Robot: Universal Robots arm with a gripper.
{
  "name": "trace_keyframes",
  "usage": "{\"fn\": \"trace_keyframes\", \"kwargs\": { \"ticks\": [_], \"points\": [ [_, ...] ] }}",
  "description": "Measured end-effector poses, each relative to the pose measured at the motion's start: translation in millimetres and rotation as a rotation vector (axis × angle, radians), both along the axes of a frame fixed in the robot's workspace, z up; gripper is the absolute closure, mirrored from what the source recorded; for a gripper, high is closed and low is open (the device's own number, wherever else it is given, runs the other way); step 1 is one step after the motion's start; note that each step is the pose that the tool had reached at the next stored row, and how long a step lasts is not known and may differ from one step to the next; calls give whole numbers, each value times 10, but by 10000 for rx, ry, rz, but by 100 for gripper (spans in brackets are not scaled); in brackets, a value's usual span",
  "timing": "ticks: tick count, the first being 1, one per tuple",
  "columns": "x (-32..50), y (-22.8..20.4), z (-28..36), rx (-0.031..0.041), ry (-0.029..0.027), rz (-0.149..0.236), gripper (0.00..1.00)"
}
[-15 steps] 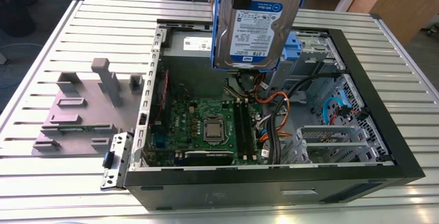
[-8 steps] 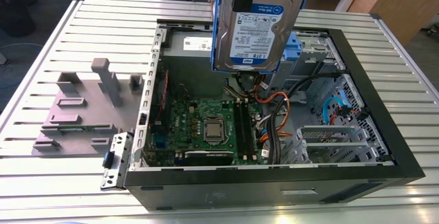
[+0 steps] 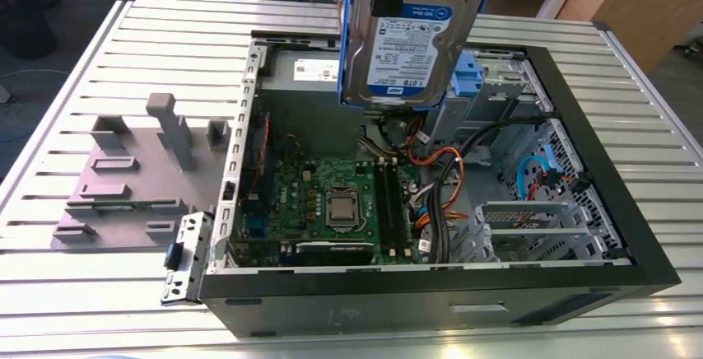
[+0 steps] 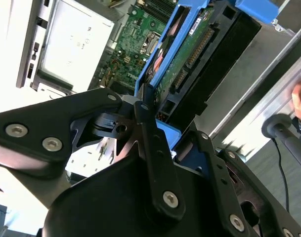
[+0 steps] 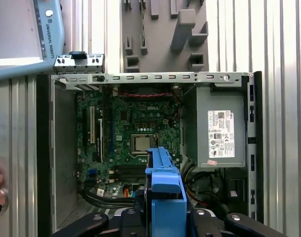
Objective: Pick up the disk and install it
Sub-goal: 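Pick up the disk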
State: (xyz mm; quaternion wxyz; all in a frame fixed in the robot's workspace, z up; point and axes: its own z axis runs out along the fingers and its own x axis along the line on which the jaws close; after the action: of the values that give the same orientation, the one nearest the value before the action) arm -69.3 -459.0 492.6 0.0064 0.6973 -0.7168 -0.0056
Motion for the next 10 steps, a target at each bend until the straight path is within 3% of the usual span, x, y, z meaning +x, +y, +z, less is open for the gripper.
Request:
{"fn": "trace_keyframes", "kwargs": {
  "ticks": [2,10],
  "points": [
    [0,-8,0,88,1,0,63],
    [0,-17,-1,95,0,0,63]
  ]
}}
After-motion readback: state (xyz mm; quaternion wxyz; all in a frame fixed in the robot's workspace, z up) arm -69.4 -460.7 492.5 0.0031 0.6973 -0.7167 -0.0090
